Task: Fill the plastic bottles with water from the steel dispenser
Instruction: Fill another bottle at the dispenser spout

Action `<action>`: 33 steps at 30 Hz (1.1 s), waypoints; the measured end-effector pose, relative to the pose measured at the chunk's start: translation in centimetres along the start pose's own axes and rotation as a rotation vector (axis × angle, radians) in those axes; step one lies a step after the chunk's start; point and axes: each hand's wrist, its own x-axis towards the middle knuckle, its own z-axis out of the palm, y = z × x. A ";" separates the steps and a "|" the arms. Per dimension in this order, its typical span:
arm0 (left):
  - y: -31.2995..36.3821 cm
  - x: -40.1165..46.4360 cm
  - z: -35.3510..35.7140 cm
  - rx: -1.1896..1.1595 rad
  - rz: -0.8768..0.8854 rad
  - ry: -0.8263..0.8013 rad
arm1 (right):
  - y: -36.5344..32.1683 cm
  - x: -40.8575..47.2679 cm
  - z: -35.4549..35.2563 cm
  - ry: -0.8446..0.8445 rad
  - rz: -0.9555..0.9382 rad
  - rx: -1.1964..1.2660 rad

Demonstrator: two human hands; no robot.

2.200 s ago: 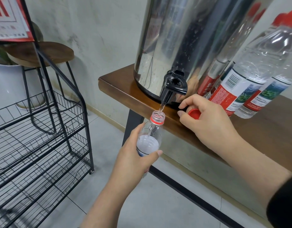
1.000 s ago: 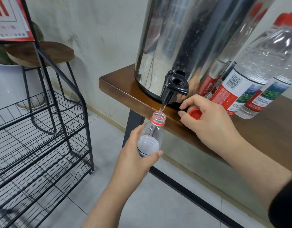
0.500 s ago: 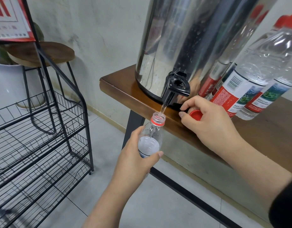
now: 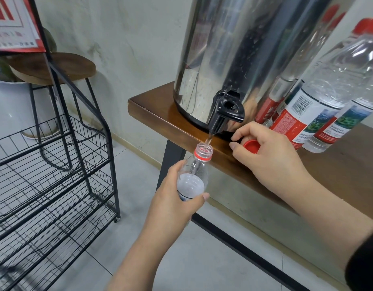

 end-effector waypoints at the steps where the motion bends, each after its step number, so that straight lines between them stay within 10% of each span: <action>1: 0.0 0.0 0.0 -0.005 -0.003 -0.001 | 0.0 0.0 0.0 0.005 -0.001 -0.001; 33: -0.3 0.1 0.2 -0.004 0.014 0.008 | -0.1 0.0 0.0 0.005 0.005 -0.016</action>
